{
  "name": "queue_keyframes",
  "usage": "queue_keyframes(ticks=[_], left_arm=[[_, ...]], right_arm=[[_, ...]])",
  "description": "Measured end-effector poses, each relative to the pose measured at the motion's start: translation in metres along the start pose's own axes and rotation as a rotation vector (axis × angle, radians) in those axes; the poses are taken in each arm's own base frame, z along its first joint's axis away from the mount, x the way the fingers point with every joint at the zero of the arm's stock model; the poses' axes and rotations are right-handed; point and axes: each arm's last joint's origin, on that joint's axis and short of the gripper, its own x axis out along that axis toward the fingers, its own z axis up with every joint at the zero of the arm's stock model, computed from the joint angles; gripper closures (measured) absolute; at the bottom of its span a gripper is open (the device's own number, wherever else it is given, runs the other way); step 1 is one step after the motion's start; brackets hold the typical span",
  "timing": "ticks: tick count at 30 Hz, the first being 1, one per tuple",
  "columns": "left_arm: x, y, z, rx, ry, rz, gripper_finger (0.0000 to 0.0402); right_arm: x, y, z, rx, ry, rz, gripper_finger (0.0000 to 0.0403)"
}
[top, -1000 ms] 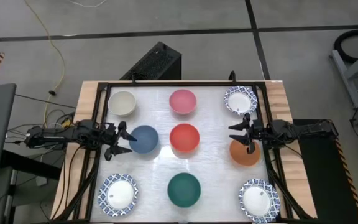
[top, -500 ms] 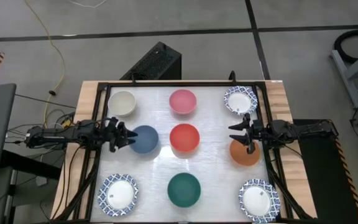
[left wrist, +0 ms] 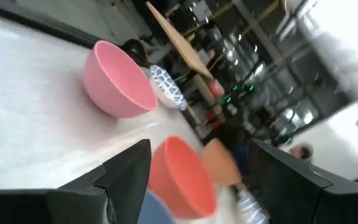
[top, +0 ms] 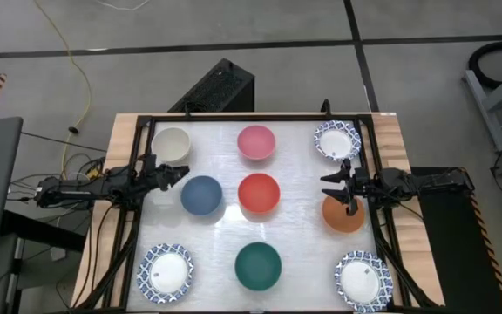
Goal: Nest bowls inside each other
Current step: Stack the top right white patterned bowl on top of the left white patterned bowl
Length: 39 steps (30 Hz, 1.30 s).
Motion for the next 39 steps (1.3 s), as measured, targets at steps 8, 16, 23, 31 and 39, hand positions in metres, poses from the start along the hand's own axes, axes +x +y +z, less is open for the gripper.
queue_keyframes(ticks=[8,16,23,31,39], left_arm=[[-0.006,-0.030,0.023,-0.167,-0.148,-0.297,0.0145],[-0.016,-0.070,0.057,-0.132,-0.246,-0.414,0.0145],[-0.010,-0.119,0.086,-0.012,-0.214,-0.442,0.0145],[0.012,-0.167,0.107,0.114,-0.103,-0.378,0.0145],[0.028,-0.195,0.110,0.155,0.352,-0.265,0.0145]], right_arm=[[-0.001,0.002,0.013,0.307,-0.132,0.039,0.0184],[-0.006,0.000,0.034,0.468,-0.365,0.020,0.0184],[-0.029,0.004,0.081,0.479,-0.748,0.152,0.0184],[-0.060,0.008,0.113,0.423,-1.057,0.324,0.0184],[-0.060,0.012,0.115,0.284,-1.031,0.399,0.0184]])
